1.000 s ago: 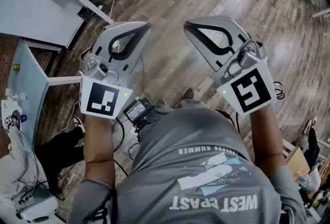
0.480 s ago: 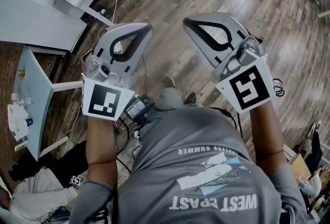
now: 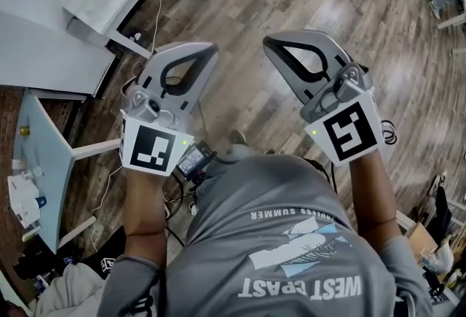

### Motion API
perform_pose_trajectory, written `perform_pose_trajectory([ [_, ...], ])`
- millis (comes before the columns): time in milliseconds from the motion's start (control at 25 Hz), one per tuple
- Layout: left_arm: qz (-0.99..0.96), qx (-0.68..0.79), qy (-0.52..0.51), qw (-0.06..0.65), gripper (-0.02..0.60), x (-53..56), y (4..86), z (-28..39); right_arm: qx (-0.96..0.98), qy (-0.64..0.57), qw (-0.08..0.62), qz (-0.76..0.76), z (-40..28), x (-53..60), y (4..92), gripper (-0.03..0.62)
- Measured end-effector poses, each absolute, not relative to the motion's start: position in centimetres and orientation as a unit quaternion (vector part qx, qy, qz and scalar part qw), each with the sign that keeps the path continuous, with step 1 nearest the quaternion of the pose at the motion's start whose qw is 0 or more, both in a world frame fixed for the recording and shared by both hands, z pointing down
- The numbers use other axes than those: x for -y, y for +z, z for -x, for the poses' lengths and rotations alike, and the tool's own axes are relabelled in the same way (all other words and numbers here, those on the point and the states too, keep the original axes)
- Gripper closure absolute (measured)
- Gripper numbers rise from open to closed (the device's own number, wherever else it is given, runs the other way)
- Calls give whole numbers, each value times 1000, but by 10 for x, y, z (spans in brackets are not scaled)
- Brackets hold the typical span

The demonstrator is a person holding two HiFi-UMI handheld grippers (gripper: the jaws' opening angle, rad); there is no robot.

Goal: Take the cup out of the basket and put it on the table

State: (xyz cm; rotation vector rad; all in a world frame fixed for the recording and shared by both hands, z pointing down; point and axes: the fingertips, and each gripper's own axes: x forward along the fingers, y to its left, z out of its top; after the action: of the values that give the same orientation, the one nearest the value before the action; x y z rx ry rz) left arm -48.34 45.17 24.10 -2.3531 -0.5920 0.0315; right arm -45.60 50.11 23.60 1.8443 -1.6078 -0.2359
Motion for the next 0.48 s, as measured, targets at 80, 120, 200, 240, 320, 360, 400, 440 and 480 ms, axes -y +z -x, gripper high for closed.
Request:
perform_pose_trajectory([
  [80, 908, 231, 16, 349, 574, -436, 240, 475, 613, -90, 337, -709, 448, -486, 235, 583],
  [120, 908, 232, 17, 349, 574, -429, 240, 470, 612, -89, 337, -710, 443, -479, 234, 583],
  [200, 909, 232, 14, 347, 574, -416, 244, 459, 610, -86, 339, -711, 432, -468, 235, 583],
  [240, 910, 231, 10, 345, 574, -411, 247, 454, 610, -82, 341, -711, 427, -464, 237, 583],
  [320, 912, 230, 2, 340, 574, -404, 252, 446, 613, -76, 342, -708, 418, -457, 242, 583],
  [360, 912, 229, 1, 340, 574, -402, 253, 442, 616, -77, 342, -706, 412, -454, 243, 583],
  [400, 912, 226, -1, 343, 574, -400, 254, 436, 618, -79, 340, -704, 405, -452, 243, 583],
  [440, 911, 222, -3, 349, 574, -397, 255, 428, 620, -81, 339, -703, 397, -450, 242, 583],
  [480, 910, 217, -7, 355, 574, -395, 256, 420, 622, -83, 337, -701, 388, -448, 243, 583],
])
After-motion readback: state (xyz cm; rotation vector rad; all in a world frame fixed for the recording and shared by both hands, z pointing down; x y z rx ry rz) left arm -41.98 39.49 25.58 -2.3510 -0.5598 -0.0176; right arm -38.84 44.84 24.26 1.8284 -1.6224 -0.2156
